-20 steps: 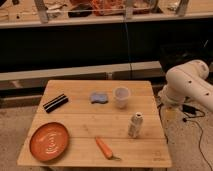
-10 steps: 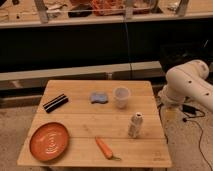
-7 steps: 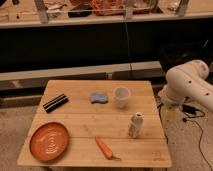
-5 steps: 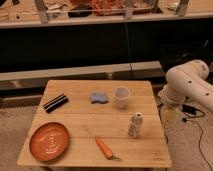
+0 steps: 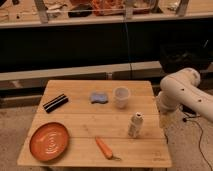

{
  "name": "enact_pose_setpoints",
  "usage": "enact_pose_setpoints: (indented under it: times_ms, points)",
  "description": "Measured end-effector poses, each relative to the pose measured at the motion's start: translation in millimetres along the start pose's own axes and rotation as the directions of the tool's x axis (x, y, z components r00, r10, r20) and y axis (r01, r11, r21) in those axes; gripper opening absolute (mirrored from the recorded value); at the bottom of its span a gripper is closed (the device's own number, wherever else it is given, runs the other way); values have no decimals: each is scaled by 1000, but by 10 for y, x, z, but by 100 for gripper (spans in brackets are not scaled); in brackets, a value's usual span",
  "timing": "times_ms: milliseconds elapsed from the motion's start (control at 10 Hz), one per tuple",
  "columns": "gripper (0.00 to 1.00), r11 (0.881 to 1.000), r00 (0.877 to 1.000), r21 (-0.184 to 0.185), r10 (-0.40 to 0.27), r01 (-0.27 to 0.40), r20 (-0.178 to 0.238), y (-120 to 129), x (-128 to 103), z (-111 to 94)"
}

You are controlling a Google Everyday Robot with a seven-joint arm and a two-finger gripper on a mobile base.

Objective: Knock the bottle over

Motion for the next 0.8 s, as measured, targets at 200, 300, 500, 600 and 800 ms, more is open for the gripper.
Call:
enact_pose_setpoints:
  times_ms: [200, 300, 500, 600, 800]
  points:
    - [80, 1000, 1000, -8, -16, 16, 1, 61, -33, 96]
    - [80, 1000, 1000, -11, -21, 21, 3, 74, -52, 127]
    - [80, 999, 999, -15, -35, 35, 7, 83, -115, 185]
    - [80, 999, 999, -18, -40, 40, 5, 96, -117, 190]
    - [80, 998, 998, -25, -56, 56, 6, 143, -170, 236]
